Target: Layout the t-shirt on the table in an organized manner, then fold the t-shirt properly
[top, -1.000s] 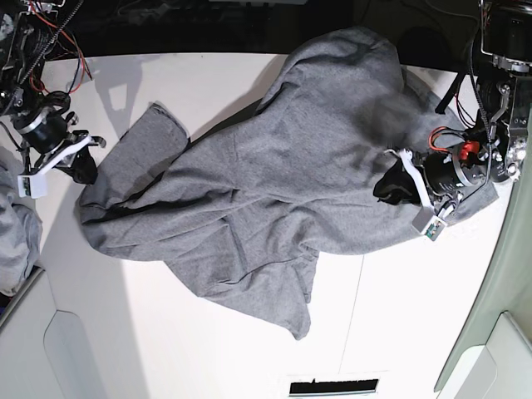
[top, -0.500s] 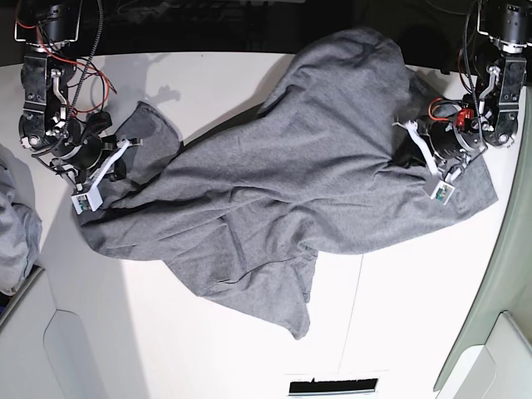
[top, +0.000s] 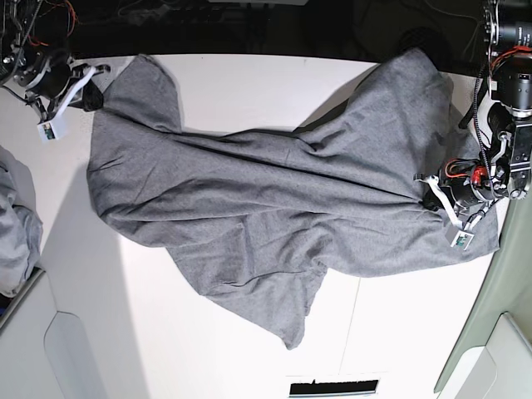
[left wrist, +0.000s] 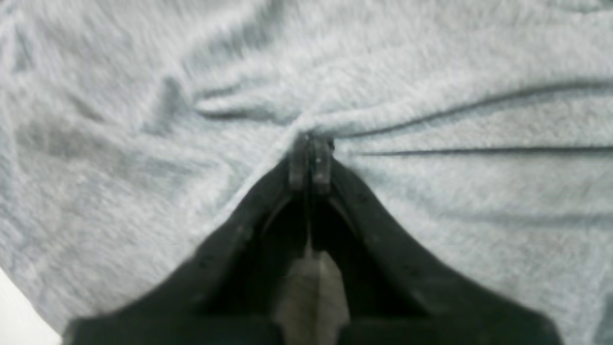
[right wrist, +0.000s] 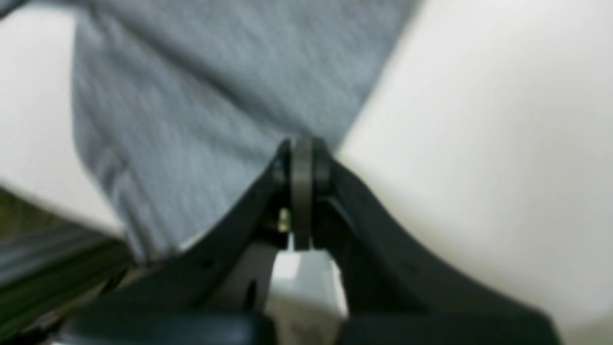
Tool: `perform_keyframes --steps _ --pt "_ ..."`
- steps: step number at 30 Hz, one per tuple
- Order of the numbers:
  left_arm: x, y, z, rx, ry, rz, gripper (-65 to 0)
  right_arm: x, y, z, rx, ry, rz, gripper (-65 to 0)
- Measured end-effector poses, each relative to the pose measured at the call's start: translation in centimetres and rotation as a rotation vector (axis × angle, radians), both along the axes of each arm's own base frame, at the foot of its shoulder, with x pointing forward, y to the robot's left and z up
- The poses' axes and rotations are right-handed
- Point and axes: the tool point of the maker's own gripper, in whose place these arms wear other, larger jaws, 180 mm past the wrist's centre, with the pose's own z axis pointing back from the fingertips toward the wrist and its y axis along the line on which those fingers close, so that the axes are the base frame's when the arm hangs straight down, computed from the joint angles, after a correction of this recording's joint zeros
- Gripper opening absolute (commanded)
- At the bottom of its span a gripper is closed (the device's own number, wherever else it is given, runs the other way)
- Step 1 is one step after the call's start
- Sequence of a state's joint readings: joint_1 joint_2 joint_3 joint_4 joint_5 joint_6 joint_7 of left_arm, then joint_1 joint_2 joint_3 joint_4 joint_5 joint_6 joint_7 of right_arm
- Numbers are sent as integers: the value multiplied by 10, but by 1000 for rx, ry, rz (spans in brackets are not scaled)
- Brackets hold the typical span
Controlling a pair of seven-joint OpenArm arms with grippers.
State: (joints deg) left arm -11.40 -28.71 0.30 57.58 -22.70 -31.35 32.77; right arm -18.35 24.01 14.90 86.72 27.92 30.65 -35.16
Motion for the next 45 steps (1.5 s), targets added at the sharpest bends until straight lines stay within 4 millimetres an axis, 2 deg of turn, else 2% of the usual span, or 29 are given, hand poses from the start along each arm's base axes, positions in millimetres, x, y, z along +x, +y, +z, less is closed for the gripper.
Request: perform_keyframes --steps 2,4,8,11,15,17,20,23,25,30,33,38,41,43,45 --pt "-3 -14 2 -68 11 -50 -636 -4 6 6 3 -10 26 -650" --pt "-4 -31 6 -148 7 -91 -634 7 15 20 20 -62 39 -650" --pt "-4 -42 21 -225 -4 -99 -634 56 31 59 70 -251 30 -650" --pt "0 -54 43 -249 -66 -138 -634 93 30 71 36 -323 23 -650" --pt "7 -84 70 -284 -154 -210 -634 144 29 74 24 -367 -44 -650" --pt "9 -100 74 -315 -170 -223 -634 159 29 62 12 -336 -55 -650" --pt "9 -121 68 -347 -166 -223 -634 166 31 34 -13 -246 -42 -650" --pt "6 -149 60 -389 -152 -226 -634 162 34 8 -27 -160 -31 -650" --pt "1 -168 54 -401 -128 -258 -634 151 39 -5 -28 -102 -12 -650" --pt "-18 -209 39 -400 -64 -369 -634 124 50 -20 20 -70 -5 -650" --pt "-29 -228 34 -406 -38 -428 -634 99 61 -26 95 -42 -17 -650" --pt "-39 -251 31 -430 -20 -471 -634 45 89 -20 199 -14 42 -650" --pt "-39 -263 34 -455 -23 -476 -635 18 101 -11 205 -5 98 -650" --pt "-39 -272 37 -479 -31 -476 -634 8 105 -4 177 -4 135 -650" --pt "-40 -281 38 -495 -32 -480 -634 9 110 10 170 -43 160 -650"
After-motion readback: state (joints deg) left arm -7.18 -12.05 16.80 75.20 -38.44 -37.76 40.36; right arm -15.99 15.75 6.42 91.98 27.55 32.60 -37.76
